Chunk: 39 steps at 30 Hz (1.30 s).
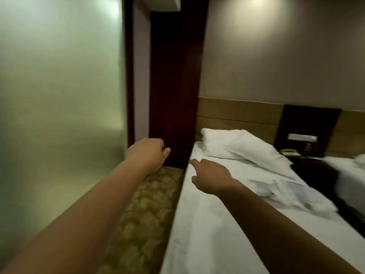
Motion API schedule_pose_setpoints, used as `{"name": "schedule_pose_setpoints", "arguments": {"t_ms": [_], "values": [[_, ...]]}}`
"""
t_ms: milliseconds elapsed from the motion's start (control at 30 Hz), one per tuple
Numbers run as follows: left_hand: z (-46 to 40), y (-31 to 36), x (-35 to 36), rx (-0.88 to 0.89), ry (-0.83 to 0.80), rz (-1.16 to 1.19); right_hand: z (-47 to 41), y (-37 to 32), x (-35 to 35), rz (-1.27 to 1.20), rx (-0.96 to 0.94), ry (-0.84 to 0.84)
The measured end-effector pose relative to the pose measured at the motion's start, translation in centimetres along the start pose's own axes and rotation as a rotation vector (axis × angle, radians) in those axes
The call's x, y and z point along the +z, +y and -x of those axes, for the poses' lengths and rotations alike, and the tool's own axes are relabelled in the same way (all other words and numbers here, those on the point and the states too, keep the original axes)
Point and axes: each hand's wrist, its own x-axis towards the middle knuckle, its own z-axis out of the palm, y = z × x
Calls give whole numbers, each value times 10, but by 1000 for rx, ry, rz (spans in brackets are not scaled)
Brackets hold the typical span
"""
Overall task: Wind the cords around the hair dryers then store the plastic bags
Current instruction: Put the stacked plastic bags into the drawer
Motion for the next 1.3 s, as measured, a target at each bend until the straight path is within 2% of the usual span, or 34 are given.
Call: {"name": "schedule_pose_setpoints", "arguments": {"t_ms": [167,367,500,667,800,1067,1200,1300], "values": [[-74,106,79,144,-101,-66,-17,137,-6,32,204,14],[-148,186,162,367,-251,-265,-52,253,-3,130,341,77],[-211,239,193,459,-289,-239,-76,321,-2,132,436,88],[-289,314,210,529,-131,-84,-81,404,28,171,591,21],[-320,365,230,608,-85,-123,-88,458,55,182,662,-17],[-383,437,328,540,-184,-195,-155,596,93,147,611,-7],[-427,475,419,403,-204,-164,-197,693,159,122,541,-19],[-451,497,493,312,-234,-161,-212,736,230,115,540,-93]]}}
